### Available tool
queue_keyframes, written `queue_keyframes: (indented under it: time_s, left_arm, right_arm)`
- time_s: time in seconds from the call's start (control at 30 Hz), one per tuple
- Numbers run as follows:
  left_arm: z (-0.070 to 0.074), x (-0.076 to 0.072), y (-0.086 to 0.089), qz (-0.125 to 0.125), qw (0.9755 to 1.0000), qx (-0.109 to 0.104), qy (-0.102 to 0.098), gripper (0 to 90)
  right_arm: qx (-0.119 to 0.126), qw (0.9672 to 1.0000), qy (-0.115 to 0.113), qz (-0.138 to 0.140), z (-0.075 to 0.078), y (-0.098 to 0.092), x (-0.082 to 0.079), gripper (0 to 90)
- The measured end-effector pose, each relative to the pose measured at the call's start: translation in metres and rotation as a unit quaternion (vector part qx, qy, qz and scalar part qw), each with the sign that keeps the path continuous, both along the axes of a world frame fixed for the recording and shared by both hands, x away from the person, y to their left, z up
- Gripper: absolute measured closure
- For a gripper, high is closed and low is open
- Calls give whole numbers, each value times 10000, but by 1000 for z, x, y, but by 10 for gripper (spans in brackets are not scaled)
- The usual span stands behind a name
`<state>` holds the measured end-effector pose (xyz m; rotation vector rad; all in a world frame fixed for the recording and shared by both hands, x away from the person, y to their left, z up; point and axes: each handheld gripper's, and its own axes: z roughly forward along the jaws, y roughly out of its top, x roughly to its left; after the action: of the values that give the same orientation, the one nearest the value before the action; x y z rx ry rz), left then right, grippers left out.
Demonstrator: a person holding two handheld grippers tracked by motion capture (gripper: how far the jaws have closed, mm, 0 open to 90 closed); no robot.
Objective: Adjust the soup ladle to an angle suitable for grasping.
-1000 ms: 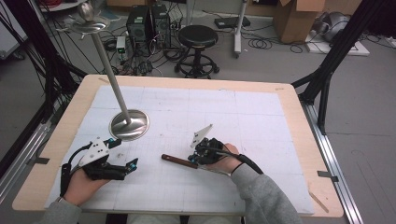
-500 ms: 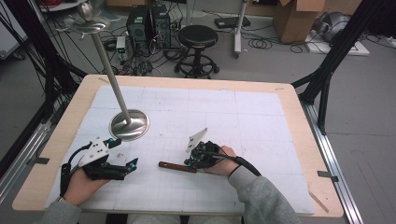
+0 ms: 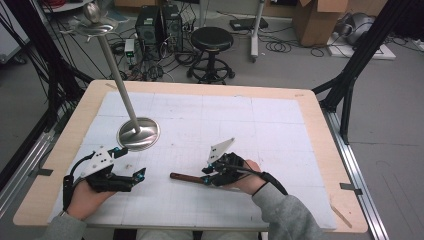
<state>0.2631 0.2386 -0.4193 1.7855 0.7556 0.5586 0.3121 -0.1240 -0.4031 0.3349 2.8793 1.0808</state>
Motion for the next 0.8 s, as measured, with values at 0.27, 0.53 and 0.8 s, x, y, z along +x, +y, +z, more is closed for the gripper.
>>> queue_keyframes:
  time_s: [0.27,0.53,0.8]
  left_arm:
    - [1,0,1,26,9999,-111,8,71]
    - [0,1,-1,-7,9999,-109,35,71]
    - [0,2,-2,-27,9999,-76,62,71]
  right_arm:
    - [79,9988,415,-234,3,-17,-1,410]
    - [104,9984,478,-274,7,-23,-3,255]
    - [-31,9982,203,-559,12,-28,-4,14]
